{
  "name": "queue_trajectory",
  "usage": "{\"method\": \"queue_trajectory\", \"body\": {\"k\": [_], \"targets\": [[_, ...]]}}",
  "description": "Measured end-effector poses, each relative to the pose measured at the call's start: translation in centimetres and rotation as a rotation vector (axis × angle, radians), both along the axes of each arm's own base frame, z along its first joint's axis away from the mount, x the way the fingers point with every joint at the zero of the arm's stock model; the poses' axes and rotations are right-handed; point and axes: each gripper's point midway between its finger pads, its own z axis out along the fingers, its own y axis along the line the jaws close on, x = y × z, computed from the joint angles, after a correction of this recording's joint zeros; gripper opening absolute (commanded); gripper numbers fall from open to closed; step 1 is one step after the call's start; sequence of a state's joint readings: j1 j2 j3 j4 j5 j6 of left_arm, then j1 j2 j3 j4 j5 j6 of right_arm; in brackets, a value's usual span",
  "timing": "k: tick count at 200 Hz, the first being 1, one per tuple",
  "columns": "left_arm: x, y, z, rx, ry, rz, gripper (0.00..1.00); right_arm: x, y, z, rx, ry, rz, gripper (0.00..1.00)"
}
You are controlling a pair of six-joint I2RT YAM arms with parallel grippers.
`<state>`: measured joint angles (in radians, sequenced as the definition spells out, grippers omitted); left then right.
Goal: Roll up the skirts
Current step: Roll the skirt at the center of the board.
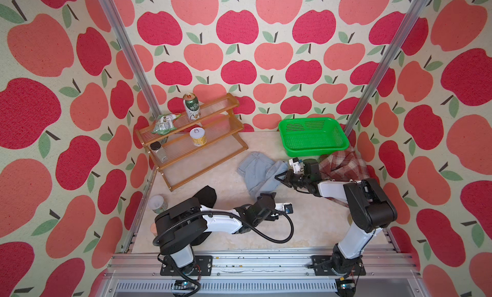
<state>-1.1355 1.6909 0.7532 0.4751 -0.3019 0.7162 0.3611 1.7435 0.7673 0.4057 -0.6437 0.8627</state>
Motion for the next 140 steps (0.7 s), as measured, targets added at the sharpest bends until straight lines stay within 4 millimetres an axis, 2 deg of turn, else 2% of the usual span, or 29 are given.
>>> {"method": "queue_trajectory", "body": {"k": [42,99,111,123,140], "targets": [[2.9,-0.8,-0.6,0.023,-0.089,0.101,0.76,-0.3,-0.2,-0.4,-0.014,0.021,0.0,0.0],[4.9,0.2,-4.2,0.131,-0.126,0.219,0.72,-0.5,-0.3,-0.4,-0.024,0.023,-0.001,0.0],[5.5,0.1,-4.3,0.131,-0.15,0.255,0.7,-0.5,-0.4,-0.5,-0.032,0.02,-0.002,0.0],[6.0,0.0,-4.4,0.138,-0.169,0.281,0.6,-0.6,-0.5,-0.5,-0.038,0.019,-0.001,0.0],[6.5,0.2,-4.7,0.152,-0.176,0.313,0.28,-0.8,-0.7,-0.8,-0.045,0.023,0.002,0.0]]}}
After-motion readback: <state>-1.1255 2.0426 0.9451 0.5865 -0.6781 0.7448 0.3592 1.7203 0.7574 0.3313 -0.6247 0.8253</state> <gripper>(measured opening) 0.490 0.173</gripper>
